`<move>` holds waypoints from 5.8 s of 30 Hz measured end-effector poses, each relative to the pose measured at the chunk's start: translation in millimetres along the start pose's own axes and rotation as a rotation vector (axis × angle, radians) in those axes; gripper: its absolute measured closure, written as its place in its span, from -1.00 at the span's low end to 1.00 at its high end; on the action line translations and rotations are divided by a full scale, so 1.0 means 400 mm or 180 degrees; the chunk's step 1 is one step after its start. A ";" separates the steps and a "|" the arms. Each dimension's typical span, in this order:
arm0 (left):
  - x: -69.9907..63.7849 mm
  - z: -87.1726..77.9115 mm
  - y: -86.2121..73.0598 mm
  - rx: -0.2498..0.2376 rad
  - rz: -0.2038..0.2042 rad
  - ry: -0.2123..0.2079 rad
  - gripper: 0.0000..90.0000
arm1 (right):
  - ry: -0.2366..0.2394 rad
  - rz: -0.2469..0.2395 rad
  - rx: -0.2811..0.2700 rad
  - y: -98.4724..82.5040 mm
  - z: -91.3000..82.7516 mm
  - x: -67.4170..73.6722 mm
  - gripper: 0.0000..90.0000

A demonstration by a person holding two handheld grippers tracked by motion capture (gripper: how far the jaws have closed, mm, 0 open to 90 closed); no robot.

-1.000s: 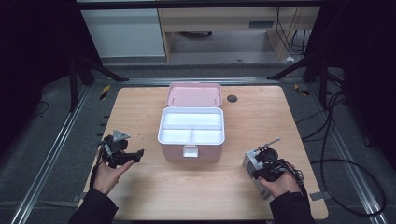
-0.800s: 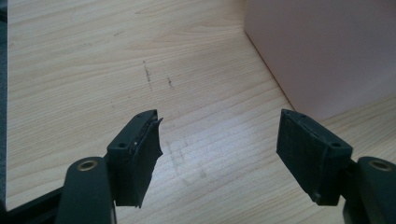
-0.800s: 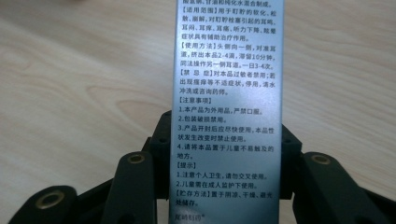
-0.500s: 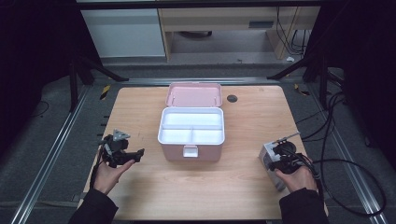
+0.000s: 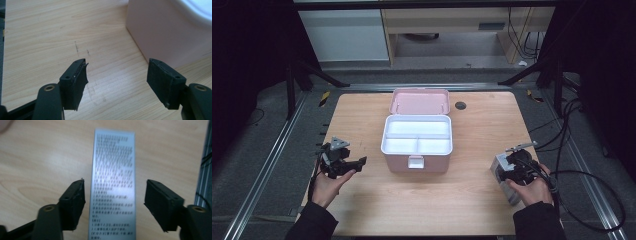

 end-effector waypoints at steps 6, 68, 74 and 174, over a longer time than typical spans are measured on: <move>-0.021 -0.032 0.041 -0.0168 0.0032 -0.0084 -0.24 | 0.0020 0.0110 -0.0641 0.067 -0.057 -0.002 -0.42; -0.180 0.069 0.115 -0.0151 0.0306 -0.0461 0.31 | 0.0949 -0.0233 -0.1069 0.268 -0.005 0.303 0.30; -0.182 0.069 0.117 -0.0132 0.0350 -0.0491 0.30 | 0.0971 -0.0220 -0.1071 0.260 -0.011 0.298 0.28; -0.168 0.175 0.263 0.1769 0.2688 -0.1810 0.91 | 0.1637 -0.2963 0.0230 0.407 0.034 0.316 0.89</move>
Point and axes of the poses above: each handheld gripper's, and its own axes: z roughly forward along the jaws, y roughly out of its top, x roughly to its left, the point moved 7 cm from there along z, roughly forward along the jaws, and after that the axes turned 3 degrees about -y, right-handed, at the moved point
